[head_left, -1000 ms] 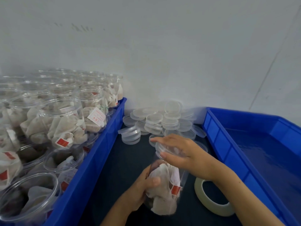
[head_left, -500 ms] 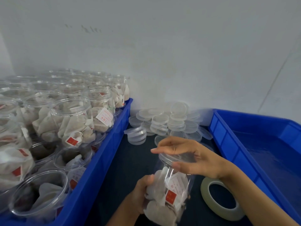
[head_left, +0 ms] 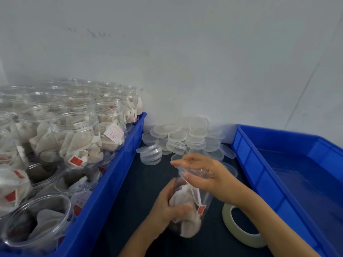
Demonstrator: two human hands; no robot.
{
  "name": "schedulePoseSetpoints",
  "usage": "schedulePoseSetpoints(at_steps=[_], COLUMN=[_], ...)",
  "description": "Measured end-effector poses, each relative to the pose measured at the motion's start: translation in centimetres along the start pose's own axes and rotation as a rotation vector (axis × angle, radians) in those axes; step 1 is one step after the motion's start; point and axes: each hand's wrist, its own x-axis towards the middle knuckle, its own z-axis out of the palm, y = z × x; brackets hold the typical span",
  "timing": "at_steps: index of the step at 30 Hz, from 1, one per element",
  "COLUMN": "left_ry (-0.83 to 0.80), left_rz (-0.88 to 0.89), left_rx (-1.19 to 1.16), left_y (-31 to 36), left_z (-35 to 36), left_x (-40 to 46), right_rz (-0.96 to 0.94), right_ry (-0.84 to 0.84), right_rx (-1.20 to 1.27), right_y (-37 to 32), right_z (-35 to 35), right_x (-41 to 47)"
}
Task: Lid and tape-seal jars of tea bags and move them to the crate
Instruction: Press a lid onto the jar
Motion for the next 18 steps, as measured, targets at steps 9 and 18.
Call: schedulePoseSetpoints(at_steps=[9, 18], left_ry=[0.224, -0.066], left_rz=[0.165, 0.098], left_rx=[0.336, 0.018], left_y=[-1.3, -0.2], left_z=[0.4, 0.2], left_x=[0.1, 0.3], right_rz=[0.098, -0.162], right_ry=[0.339, 0.072], right_rx=[0.019, 0.133], right_y=[1.8, 2.0], right_z=[2.7, -0.2], right_x=[-0.8, -1.1])
